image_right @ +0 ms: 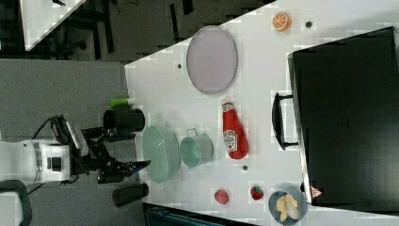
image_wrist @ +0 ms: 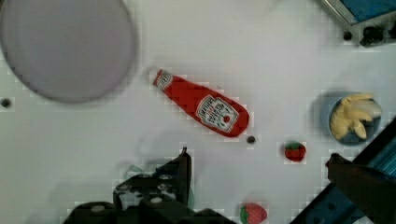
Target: Pick Ketchup from the table and place it in strainer.
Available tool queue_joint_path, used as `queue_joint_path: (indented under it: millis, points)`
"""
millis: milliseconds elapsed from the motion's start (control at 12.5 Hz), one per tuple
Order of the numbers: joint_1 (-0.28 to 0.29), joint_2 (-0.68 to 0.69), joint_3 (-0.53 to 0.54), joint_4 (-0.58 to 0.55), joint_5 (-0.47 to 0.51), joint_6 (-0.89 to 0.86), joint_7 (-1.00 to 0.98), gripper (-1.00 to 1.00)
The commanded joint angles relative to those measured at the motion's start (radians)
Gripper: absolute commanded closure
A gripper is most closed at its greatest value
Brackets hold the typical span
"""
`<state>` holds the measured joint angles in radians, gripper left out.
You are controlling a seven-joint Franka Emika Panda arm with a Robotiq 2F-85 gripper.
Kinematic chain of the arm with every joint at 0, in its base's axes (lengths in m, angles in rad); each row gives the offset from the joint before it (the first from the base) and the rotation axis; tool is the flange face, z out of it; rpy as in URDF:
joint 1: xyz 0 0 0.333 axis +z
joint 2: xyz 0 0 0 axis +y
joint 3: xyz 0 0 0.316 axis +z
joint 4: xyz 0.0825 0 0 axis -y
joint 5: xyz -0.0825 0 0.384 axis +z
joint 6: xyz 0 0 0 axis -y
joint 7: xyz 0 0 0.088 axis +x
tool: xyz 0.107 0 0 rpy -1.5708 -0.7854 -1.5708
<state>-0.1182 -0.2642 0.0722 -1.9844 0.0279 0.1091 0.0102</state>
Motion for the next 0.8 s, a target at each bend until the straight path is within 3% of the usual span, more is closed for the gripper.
queue_joint_path:
  millis: [80,800]
  points:
    - [-0.017,0.043,0.018,-0.049,0.003,0.012,-0.127,-1.0]
    - [-0.016,0.052,0.062,-0.382,0.003,0.36,-0.81,-1.0]
